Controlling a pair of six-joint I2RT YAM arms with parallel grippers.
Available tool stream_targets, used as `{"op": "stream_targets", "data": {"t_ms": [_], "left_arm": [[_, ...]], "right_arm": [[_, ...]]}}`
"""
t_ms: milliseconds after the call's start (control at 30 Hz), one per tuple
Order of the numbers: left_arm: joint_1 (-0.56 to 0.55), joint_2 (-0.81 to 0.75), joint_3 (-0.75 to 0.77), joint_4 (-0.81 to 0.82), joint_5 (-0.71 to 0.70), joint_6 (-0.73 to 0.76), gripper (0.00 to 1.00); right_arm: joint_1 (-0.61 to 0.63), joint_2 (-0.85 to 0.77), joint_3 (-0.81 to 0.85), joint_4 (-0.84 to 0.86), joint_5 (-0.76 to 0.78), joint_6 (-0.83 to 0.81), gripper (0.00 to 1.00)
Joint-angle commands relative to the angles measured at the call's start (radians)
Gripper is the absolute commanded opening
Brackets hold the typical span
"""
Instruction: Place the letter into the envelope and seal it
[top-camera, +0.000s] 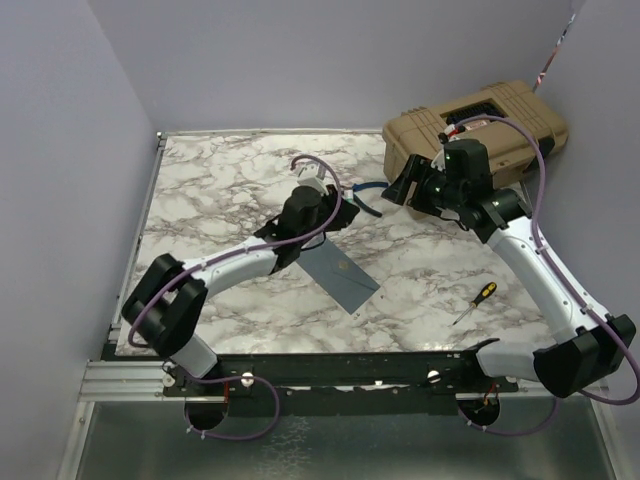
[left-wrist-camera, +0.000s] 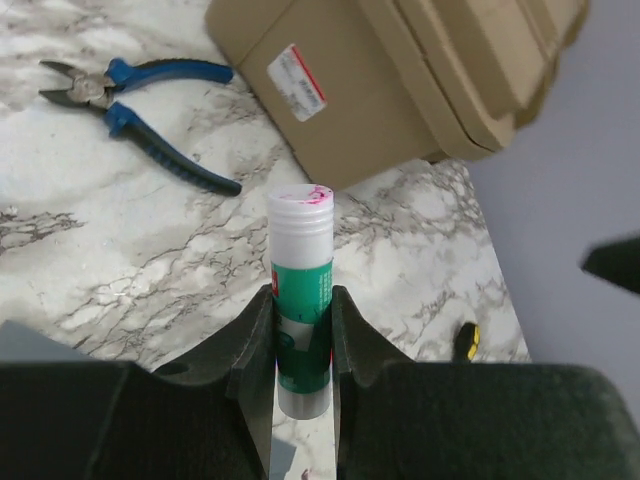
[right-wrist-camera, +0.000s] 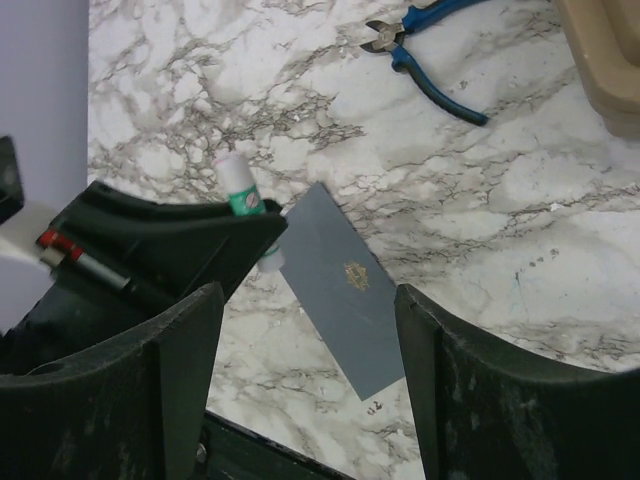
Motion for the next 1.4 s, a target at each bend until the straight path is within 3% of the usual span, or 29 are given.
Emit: {"op": "stream_targets", "data": {"t_ms": [0,200,433,567,767,967,1000,1067,1367], "left_arm": [[0.0,0.154,0.133,-0.225,-0.175,-0.274,0.17],[-0.006,0.364,0.259,-0.332,-0.25,-0.421,0.17],[-0.013,0.543,0.461,-0.458,-0.295,-0.401,0.21],[-0.011,0.581,0.516,-0.514,-0.32,-0.38,0.31],[-0.008,0.552,0.533,-0.545,-0.328,-0.302,0.58],[-0.007,0.407,0.501,-0.555,-0.334,-0.149,0.69],[-0.007,0.364,0.484,-0.561,-0.352,-0.125,0.86],[-0.006,0.269,0.448,-0.592,-0.399,-0.064,0.98],[-0.006,-0.31,0.288,-0.86,-0.727,0.178,0.99]], "right_arm": [[0.002,-0.05,-0.049,0.036,0.056,0.019,0.72],[0.001,-0.108,-0.109,0.011,0.066,0.008,0.72],[0.001,-0.162,-0.147,-0.007,0.028,-0.005,0.73],[0.002,-0.119,-0.088,-0.085,-0.033,-0.046,0.77],[0.001,-0.13,-0.07,-0.159,0.009,-0.061,0.84],[0.002,-0.114,-0.006,-0.309,0.1,-0.04,0.85],[0.001,-0.107,0.006,-0.337,0.111,-0.037,0.85],[0.001,-0.101,0.018,-0.388,0.129,-0.031,0.85],[0.001,-0.213,0.06,-0.532,0.323,-0.023,0.85]]}}
